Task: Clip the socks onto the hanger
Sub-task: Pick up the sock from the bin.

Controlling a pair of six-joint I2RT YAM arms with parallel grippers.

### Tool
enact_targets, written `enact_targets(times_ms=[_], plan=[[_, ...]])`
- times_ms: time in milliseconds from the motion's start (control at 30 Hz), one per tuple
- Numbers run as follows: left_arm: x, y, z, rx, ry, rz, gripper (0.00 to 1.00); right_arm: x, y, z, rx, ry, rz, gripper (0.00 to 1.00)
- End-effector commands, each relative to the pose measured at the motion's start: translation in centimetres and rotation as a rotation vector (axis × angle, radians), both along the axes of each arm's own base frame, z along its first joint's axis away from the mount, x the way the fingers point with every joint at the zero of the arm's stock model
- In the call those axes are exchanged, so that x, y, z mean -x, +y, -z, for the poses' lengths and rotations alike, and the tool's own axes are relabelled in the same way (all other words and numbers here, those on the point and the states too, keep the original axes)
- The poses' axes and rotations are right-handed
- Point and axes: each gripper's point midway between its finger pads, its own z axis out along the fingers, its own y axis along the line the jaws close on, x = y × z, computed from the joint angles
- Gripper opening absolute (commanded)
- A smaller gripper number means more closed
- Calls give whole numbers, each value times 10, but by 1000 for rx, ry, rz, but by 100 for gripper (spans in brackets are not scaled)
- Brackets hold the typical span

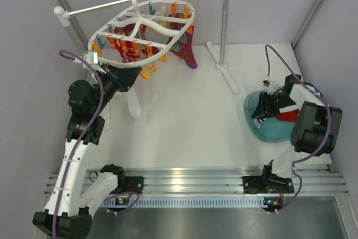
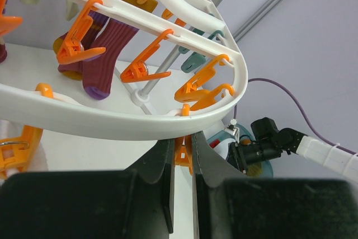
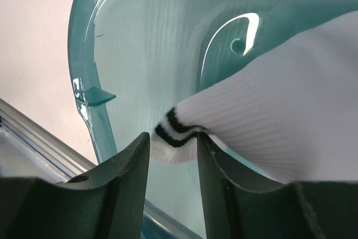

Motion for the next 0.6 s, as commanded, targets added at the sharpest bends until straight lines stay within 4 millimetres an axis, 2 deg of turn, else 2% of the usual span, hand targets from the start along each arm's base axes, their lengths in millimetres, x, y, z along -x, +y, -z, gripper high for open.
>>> enact_targets(times_ms=[0, 100, 133, 200, 233, 300, 333, 367, 400, 433, 500, 567], plan=[[-5, 6, -3, -4, -14, -36, 0, -14, 12, -11, -72, -22, 41, 40], [-5, 6, -2, -6, -12, -35, 0, -17, 0, -24, 0, -116, -75, 47], [-5, 6, -4, -6, -16, -33, 0, -27, -9, -37, 53, -217, -174, 53], [-5, 6, -3, -5, -14, -33, 0, -32, -16, -53, 106, -306, -273, 56], [-5, 5, -3, -4, -14, -31, 0, -34, -20, -62, 160, -400, -387, 59], [-6, 5, -1, -6, -10, -30, 0, -28, -20, -68, 194, -476, -520, 61], [-7, 5, -1, -5, -8, -30, 0, -28, -20, -74, 232, -580, -677, 61], [-7, 4, -2, -5, -9, -27, 0, -23, -18, -75, 240, -626, -770, 62], [-7, 4, -1, -4, -7, -27, 0, -4, -12, -72, 201, -629, -859, 62], [-7, 5, -2, -5, -9, -28, 0, -4, -15, -76, 241, -752, -1012, 64], [-7, 5, -1, -5, -8, -28, 0, 8, -15, -68, 242, -768, -1143, 65], [-6, 5, -1, -6, -8, -32, 0, 12, -20, -59, 239, -771, -1275, 63]])
